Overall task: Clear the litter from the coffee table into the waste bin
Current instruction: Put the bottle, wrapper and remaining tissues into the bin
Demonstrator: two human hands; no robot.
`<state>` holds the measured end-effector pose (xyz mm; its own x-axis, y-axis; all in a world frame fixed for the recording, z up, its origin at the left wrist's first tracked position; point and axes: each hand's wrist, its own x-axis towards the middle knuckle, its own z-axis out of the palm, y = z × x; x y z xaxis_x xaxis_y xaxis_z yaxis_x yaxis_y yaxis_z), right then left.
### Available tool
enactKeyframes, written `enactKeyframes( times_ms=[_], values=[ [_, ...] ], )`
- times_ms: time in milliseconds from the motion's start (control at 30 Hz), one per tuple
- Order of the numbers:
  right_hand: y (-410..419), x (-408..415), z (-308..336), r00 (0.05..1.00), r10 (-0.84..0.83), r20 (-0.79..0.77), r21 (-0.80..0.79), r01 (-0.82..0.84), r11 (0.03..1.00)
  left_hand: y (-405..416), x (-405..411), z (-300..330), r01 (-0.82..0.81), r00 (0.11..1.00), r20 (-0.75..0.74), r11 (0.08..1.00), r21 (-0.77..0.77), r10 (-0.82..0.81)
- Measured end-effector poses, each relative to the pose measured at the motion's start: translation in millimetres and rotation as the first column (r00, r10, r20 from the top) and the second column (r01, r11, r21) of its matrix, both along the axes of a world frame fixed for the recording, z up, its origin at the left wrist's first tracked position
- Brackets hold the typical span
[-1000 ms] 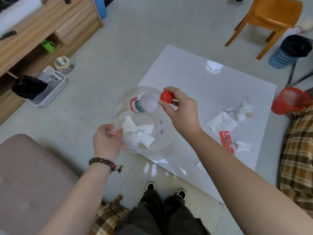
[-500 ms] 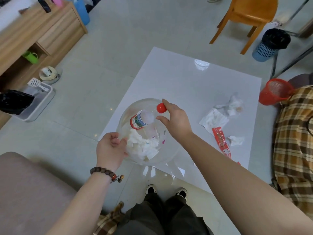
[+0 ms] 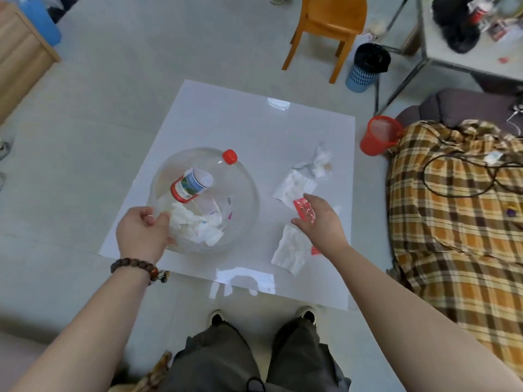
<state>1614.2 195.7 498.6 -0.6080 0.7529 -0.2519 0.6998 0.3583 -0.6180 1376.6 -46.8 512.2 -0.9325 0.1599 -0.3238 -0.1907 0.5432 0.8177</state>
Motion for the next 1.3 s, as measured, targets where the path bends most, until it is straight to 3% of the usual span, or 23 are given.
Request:
enactKeyframes(
  times_ms=[200, 500, 767, 967, 1167, 1300],
  values=[
    [48.1, 56.3, -43.8, 0.991, 0.079, 0.104, -0.057, -0.073, 0.996, 28.7, 50.7, -8.7, -0.131, 0.991, 0.016, 0.991, -0.026, 0.131],
    [147.6, 122.7, -98.6, 0.910, 0.369, 0.190, -0.150, -0.345, 0.927, 77.5, 158.2, -30.5, -0.432, 0.901, 0.011, 0.901, -0.048, 0.433],
    [209.1, 101.0, -150.3, 0.877, 0.431, 0.215, -0.149, -0.406, 0.902, 94.9, 195.0, -48.2, -0.532, 0.847, 0.000, 0.847, -0.007, 0.532],
    [217.0, 66.9, -213.4, 0.770, 0.541, 0.338, -0.113, -0.537, 0.836, 113.4, 192.5, -68.4, -0.553, 0.831, -0.055, 0.833, 0.033, 0.554],
    [209.4, 66.6, -241.4, 0.802, 0.490, 0.342, 0.021, -0.528, 0.849, 124.3, 194.6, -83.0, -0.548, 0.833, -0.086, 0.836, 0.010, 0.547],
    [198.7, 59.3, -215.9, 0.885, 0.416, 0.208, 0.024, -0.430, 0.902, 127.6, 196.6, -80.2, -0.554, 0.831, -0.083, 0.833, -0.015, 0.551]
  ],
)
